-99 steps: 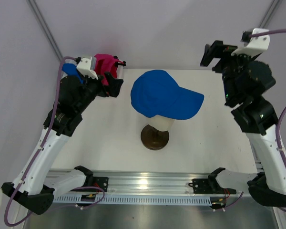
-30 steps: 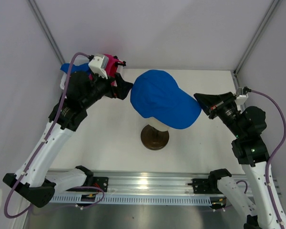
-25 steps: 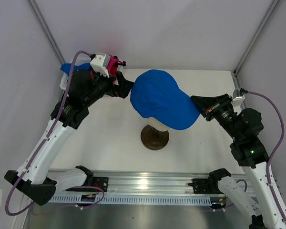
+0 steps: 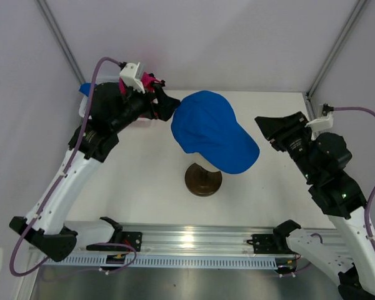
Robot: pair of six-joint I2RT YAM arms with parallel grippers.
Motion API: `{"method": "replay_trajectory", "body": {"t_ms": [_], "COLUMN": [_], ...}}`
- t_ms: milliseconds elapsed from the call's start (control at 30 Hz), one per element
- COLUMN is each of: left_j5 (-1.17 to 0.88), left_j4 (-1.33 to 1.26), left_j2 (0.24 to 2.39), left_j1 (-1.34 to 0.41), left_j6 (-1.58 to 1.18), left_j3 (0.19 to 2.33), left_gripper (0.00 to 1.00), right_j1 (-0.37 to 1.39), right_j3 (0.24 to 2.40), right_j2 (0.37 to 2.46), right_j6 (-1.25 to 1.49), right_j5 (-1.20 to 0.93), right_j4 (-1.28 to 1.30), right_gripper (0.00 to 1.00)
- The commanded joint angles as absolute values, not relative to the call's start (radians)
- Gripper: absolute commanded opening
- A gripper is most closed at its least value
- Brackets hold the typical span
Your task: Stack the hats
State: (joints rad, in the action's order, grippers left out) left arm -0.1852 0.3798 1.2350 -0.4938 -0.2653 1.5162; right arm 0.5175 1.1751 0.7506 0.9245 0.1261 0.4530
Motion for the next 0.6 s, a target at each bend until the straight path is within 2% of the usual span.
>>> {"method": "replay_trajectory", "body": {"t_ms": [0,100,200,400,433,567], "left_j5": [-0.069,-0.048,-0.061,-0.216,-0.221,-0.241], "left_j4": [0.422,0.462,0.502,0.509,0.515,0.581], "left_j2": [1.082,0.991,0.957,0.948,0.96,1.005], "left_j1": [-0.502,-0.502,-0.503,-0.511,-0.514,-0.525], "left_j6": [-0.302,-0.327,-0.35,-0.376,-0.373,-0.345], "left_j3": [1.487,1.424,1.378,1.307,1.305,1.322], "left_gripper": [0.98,0.96,0.88,0.59,0.51,0.34], "right_j1": [0.496,0.451,0.382,0.328,0.33,0.35], "right_j3": [1.297,1.327,1.322,1.267,1.255,1.232], "right_j2": [0.807,0.89,0.954,0.982,0.982,0.968], "right_j6": [0.766,0.715,0.704,0.681,0.675,0.661], "right_j5": [0.196,0.125,0.028,-0.012,-0.009,-0.008], "right_j4": [0.497,0.503,0.485,0.5,0.517,0.534], "right_gripper": [0.43,0.44,0.44,0.45,0.45,0.43]}}
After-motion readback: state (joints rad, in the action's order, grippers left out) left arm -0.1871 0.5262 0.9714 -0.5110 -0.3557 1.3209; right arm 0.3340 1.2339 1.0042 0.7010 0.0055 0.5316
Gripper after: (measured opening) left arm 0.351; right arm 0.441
